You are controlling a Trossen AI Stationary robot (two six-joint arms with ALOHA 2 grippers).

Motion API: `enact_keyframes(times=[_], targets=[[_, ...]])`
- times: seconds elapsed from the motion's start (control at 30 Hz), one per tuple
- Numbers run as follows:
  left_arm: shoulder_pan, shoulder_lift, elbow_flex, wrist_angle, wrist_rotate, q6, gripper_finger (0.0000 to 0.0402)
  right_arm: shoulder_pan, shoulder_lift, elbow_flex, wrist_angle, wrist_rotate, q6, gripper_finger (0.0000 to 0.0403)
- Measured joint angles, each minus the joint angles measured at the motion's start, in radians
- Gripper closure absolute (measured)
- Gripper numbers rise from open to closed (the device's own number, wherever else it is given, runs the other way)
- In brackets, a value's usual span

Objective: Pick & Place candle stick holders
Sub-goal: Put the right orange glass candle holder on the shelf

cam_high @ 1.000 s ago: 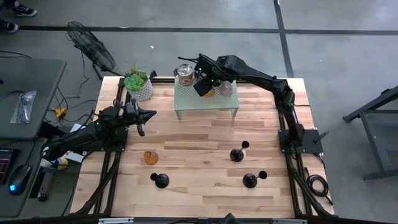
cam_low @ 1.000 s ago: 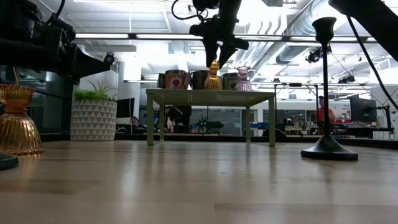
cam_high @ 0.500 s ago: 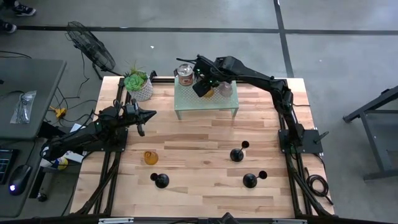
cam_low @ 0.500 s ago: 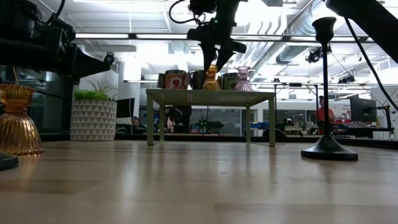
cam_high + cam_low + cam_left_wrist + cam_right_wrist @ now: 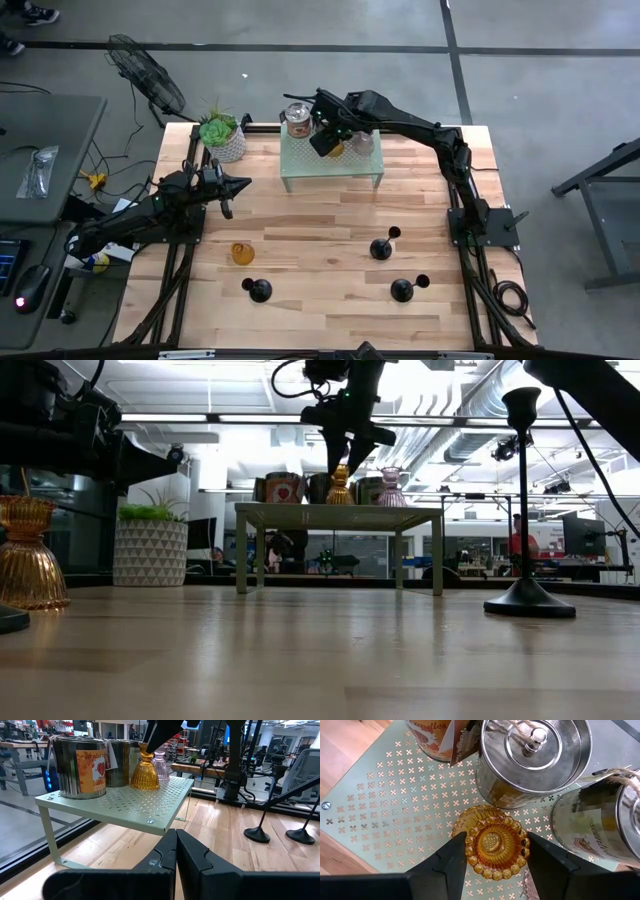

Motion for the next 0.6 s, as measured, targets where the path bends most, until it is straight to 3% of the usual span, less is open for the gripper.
enact_keyframes(times=[0.6], targets=[[0.0,0.0,0.0,0.0,0.0,0.0,0.0402,-0.001,0.0,0.0,0.0,0.003,-0.03,0.0233]])
